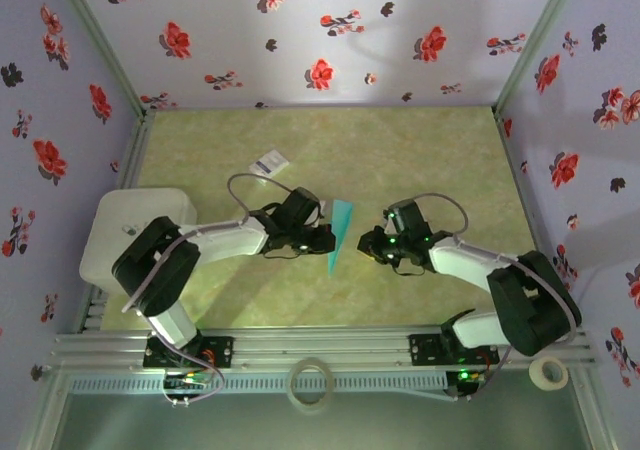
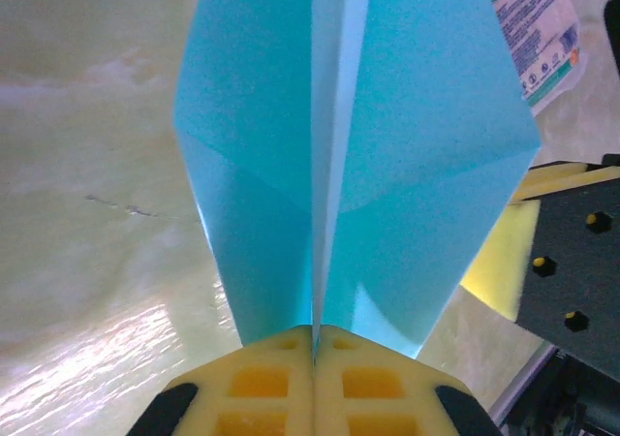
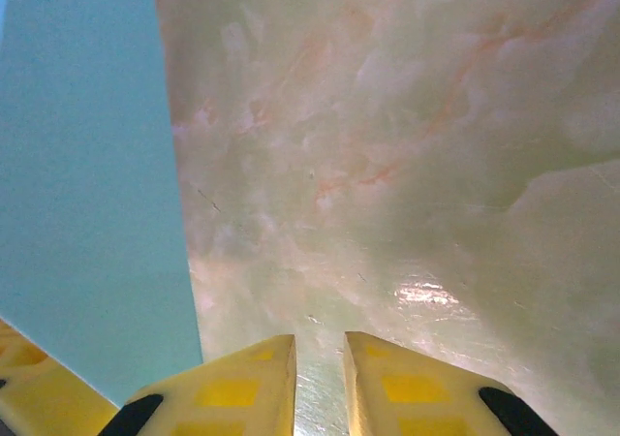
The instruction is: Fold a paper plane with a square sheet of paper (pick it up from the middle)
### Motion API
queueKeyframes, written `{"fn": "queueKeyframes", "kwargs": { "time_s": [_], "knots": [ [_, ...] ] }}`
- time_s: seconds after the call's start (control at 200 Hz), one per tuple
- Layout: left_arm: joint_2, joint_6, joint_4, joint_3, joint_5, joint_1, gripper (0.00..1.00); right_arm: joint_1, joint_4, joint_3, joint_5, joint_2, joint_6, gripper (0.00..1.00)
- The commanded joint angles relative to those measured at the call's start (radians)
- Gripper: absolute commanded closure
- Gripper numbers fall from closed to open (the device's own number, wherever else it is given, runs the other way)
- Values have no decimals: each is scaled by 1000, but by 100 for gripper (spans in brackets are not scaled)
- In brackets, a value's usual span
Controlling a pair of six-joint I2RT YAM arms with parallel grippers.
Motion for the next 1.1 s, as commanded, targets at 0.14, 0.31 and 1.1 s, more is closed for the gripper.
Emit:
{"fn": "queueKeyframes", "kwargs": {
  "time_s": [0.14, 0.31, 1.1],
  "knots": [
    [-93, 5, -38, -61, -113, -6, 100, 7, -5, -30, 60, -59, 18, 76],
    [-153, -5, -65, -99, -188, -5, 100, 7, -13, -40, 87, -86, 23, 73],
    [-264, -36, -223, -155, -422, -5, 100, -4, -156, -70, 302, -293, 33, 46]
  ]
}}
